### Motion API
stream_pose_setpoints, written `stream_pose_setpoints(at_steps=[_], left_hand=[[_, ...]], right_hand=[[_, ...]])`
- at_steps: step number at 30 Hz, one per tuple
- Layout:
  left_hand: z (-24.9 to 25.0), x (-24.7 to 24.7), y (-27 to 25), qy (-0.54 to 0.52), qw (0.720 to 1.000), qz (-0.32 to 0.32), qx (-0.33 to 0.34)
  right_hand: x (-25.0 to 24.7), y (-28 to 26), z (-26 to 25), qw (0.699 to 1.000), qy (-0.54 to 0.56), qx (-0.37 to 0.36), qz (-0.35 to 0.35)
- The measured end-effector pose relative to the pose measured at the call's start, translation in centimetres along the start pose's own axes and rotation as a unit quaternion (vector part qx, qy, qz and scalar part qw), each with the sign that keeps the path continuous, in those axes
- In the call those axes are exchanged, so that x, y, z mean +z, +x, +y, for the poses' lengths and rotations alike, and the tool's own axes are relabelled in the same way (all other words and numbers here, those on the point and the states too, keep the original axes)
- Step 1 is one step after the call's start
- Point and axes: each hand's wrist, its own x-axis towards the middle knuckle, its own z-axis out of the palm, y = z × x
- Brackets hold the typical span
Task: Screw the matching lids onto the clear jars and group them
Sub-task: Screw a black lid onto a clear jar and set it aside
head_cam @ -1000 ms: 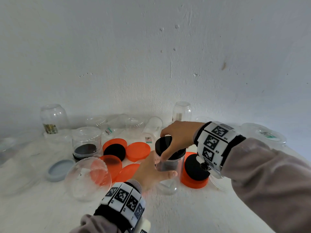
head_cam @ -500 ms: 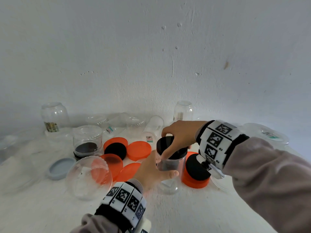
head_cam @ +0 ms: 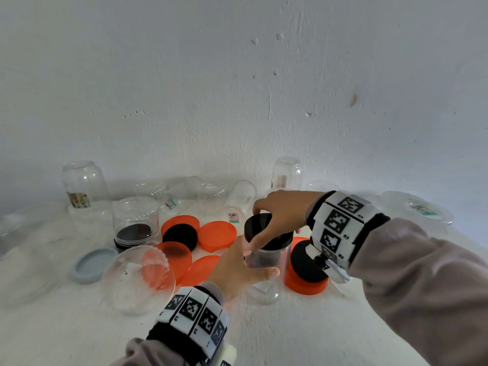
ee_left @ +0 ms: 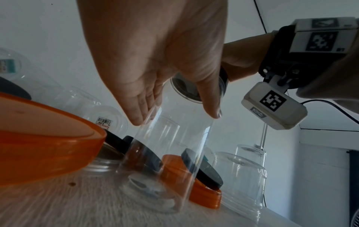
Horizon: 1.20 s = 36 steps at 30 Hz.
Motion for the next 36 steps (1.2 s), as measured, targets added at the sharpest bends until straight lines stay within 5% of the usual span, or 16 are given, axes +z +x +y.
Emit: stream_pose_setpoints(at_steps=[8,17,23,31,36], left_hand=[[0.1,0.1,0.1,-0.026,1.000,-0.004,-0.004],[0.1,0.0,-0.1,-0.007,1.000,-0.007,0.007],[0.1,-0.1,-0.1,-0.015,1.000,-0.009,0.004],[0.2,0.0,-0.4,-0.011,1.000,-0.002,0.019],[0.2,0.0,-0.3,-0.016,1.000,-0.002,0.019]], right_hand=[[-0.9,-0.4,0.4,0.998,0.029,-0.040,-0.047],[0.1,0.1,-0.2,1.000,-0.011,-0.001,0.019],[-0.4,-0.2,0.4,0.998,0.020,-0.045,-0.046],[0.6,0.4,0.0,1.000,-0.018,-0.002,0.020],[-0.1,0.1,0.6,0.998,0.039,-0.032,-0.041]])
